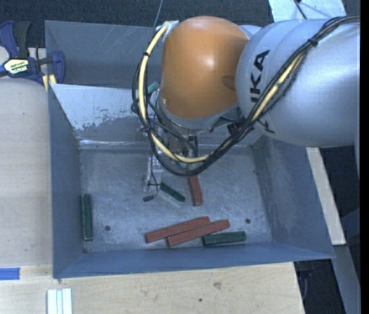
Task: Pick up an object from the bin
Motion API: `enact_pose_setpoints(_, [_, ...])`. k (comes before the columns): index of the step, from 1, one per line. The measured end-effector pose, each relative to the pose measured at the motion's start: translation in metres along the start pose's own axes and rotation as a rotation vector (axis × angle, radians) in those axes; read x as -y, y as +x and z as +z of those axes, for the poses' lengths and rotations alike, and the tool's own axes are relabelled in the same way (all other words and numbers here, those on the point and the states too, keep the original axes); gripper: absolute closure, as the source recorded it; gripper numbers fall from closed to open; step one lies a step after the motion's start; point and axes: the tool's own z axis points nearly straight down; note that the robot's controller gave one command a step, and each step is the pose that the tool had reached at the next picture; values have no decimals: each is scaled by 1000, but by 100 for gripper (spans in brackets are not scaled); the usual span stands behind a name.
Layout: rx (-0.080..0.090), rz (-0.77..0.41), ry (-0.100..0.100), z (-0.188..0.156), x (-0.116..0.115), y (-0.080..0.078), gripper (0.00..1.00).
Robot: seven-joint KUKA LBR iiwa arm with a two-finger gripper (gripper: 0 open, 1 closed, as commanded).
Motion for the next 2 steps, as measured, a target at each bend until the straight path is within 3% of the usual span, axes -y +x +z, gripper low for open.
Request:
enact_pose_setpoints(1, [8,4,-1,-4,1,-2,0])
enact_pose_setpoints(2, [12,-89,-2,28,31,-1,0])
